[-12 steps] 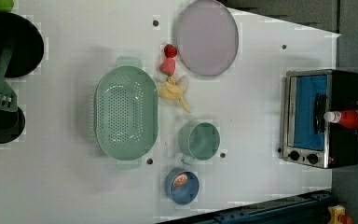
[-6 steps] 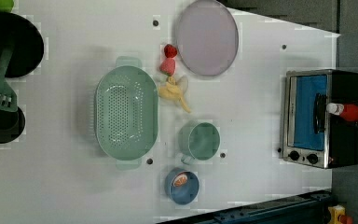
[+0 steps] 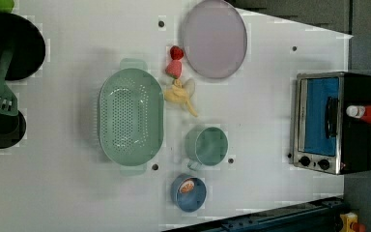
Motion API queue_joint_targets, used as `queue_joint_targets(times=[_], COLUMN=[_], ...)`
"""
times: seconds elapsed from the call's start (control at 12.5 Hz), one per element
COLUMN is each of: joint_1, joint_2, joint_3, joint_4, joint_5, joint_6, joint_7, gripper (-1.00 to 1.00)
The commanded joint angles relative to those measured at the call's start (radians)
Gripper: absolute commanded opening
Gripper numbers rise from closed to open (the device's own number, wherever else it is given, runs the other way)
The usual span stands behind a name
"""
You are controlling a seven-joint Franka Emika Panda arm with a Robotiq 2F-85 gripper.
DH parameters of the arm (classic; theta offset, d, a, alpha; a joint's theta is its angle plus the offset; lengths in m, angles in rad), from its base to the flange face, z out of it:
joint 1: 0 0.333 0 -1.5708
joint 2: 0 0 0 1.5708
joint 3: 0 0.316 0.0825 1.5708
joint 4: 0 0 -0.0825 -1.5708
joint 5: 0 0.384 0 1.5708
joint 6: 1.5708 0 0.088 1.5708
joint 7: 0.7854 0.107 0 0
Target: Pick Ketchup from oven and place it on table.
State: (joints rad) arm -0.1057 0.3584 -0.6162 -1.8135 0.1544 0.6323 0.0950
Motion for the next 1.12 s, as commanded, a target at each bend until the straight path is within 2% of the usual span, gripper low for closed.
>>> queue_joint_targets(times=[0.08, 0.32, 0.48, 0.8, 1.12], joint_1=[0.067, 0.118, 0.158, 0.224, 0.255], joint_2=[-0.132, -0.176, -0.202, -0.226, -0.225], joint_3=[0.009, 0.025, 0.073, 0.246, 0.409], joint_4=[0.172, 0.281, 0.321, 0.318, 0.229], joint_5=[-0.034, -0.086, -0.121, -0.122, -0.123], joint_6=[-0.124, -0.388, -0.505, -0.599, -0.593], joint_7=[-0.032, -0.032, -0.032, -0.032, -0.031], gripper=[0.27, 0.27, 0.27, 0.27, 0.27])
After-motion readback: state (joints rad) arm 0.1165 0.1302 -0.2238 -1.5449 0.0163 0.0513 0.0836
